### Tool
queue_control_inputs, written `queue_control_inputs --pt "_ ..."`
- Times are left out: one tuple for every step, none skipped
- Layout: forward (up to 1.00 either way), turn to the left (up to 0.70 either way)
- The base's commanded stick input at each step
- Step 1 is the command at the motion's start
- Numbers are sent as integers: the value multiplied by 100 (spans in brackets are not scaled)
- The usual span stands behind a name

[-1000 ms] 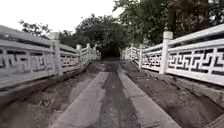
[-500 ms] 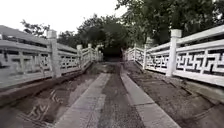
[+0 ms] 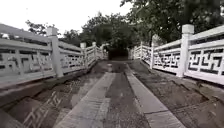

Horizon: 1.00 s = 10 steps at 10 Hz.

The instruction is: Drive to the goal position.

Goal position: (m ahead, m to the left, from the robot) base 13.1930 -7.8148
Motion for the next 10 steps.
queue_control_inputs --pt "3 1" --pt "3 1" --pt "3 1" --pt "3 1" --pt "3 1" --pt "3 1" --pt "3 1" --pt "3 1" --pt "3 1" --pt "3 1"
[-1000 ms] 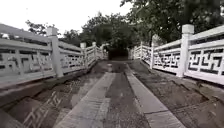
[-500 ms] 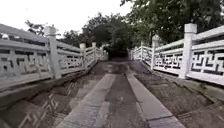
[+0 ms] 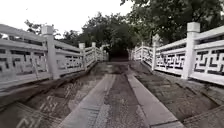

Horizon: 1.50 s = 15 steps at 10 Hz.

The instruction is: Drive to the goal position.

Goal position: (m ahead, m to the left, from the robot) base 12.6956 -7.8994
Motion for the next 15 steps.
queue_control_inputs --pt "3 1" --pt "3 1" --pt "3 1" --pt "3 1" --pt "3 1" --pt "3 1" --pt "3 1" --pt "3 1" --pt "3 1" --pt "3 1" --pt "3 1" --pt "3 1" --pt "3 1" --pt "3 1" --pt "3 1"
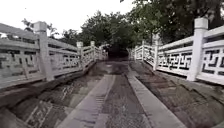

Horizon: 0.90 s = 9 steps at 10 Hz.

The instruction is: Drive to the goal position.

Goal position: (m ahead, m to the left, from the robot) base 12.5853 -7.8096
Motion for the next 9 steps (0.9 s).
queue_control_inputs --pt "3 1" --pt "3 1" --pt "3 1" --pt "3 1" --pt "3 1" --pt "3 1" --pt "3 1" --pt "3 1" --pt "3 1"
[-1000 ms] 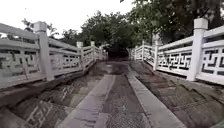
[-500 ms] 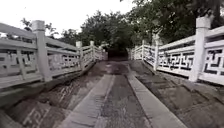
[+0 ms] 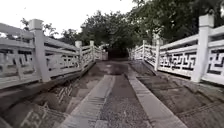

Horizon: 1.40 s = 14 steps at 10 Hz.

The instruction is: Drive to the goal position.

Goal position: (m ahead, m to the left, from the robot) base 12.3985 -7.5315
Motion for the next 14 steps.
queue_control_inputs --pt "3 1" --pt "3 1" --pt "3 1" --pt "3 1" --pt "3 1" --pt "3 1" --pt "3 1" --pt "3 1" --pt "3 1" --pt "3 1" --pt "8 3" --pt "29 4" --pt "41 3" --pt "41 3"
